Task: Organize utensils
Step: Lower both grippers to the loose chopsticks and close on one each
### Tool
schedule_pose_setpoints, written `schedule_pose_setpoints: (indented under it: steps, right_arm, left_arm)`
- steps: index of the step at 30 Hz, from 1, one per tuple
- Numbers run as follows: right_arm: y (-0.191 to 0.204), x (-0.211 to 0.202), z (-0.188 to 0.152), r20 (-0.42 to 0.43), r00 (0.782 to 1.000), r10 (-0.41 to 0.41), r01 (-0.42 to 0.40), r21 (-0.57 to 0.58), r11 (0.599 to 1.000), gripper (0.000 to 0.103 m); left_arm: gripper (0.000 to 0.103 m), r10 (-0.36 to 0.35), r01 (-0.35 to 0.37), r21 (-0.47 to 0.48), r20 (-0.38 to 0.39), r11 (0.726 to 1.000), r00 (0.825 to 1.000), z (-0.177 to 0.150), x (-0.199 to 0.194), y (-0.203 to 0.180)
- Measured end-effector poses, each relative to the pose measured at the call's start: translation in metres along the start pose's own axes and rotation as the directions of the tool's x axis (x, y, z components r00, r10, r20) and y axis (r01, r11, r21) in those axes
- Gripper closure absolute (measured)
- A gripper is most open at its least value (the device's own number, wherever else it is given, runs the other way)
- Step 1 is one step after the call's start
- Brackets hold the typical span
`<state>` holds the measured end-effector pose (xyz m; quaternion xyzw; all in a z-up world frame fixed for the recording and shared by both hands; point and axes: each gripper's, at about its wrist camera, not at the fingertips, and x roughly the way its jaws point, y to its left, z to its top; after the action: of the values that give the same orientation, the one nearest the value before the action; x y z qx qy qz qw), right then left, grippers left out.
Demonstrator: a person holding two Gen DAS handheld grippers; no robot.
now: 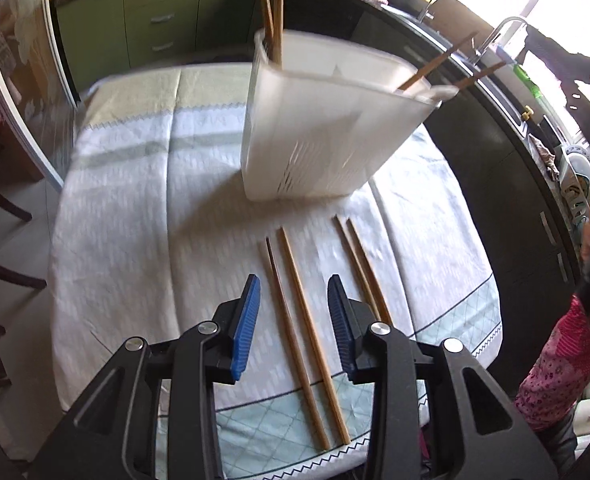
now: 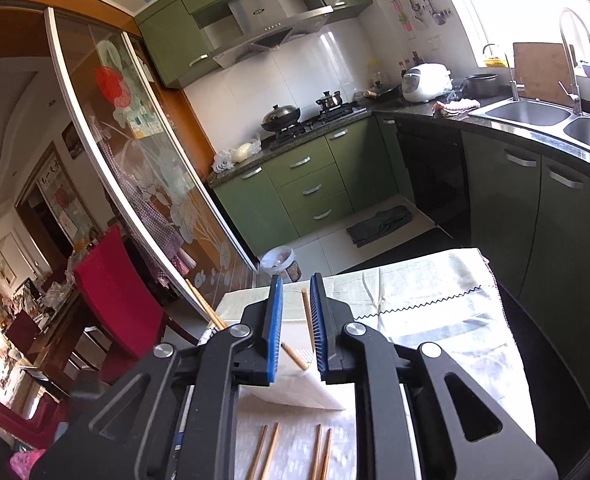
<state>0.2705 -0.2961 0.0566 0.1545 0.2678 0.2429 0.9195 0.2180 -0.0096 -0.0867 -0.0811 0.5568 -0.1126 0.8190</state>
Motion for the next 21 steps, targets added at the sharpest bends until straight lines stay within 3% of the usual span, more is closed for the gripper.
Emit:
schedule_pose_setpoints:
  steps: [3, 10, 14, 17, 21]
  right_arm:
    - [-0.009, -0.039, -0.022, 0.02, 1.0, -0.006, 0.007, -0.022, 1.0, 0.085]
    - [-0.048, -0.091, -0.101, -0.034, 0.999, -0.029, 0.03, 0.019, 0.999, 0.085]
    - [-0.07, -0.098, -0.133, -0.072, 0.997, -0.021, 0.026, 0.075, 0.997, 0.082]
    - [-0.077, -0.095, -0.149, -0.099, 0.995, -0.006, 0.015, 0.093, 0.996, 0.078]
    - [-0.079, -0.082, -0.158, -0.131, 0.991, 0.002, 0.011, 0.102, 0.995, 0.078]
  left_arm:
    - [0.07, 0.016, -0.017, -0.016, -0.07, 1.0, 0.997, -0.01, 0.026, 0.003]
    - [0.071, 0.027, -0.033, -0.038, -0.156, 0.999, 0.987, -0.014, 0.062, 0.0]
    - [0.071, 0.069, -0.076, -0.032, -0.18, 0.997, 0.981, -0.012, 0.076, -0.005]
    - [0.082, 0.088, -0.096, -0.03, -0.199, 0.995, 0.976, -0.012, 0.085, -0.008]
    - [0.082, 0.111, -0.119, -0.024, -0.214, 0.993, 0.971, -0.013, 0.094, -0.01]
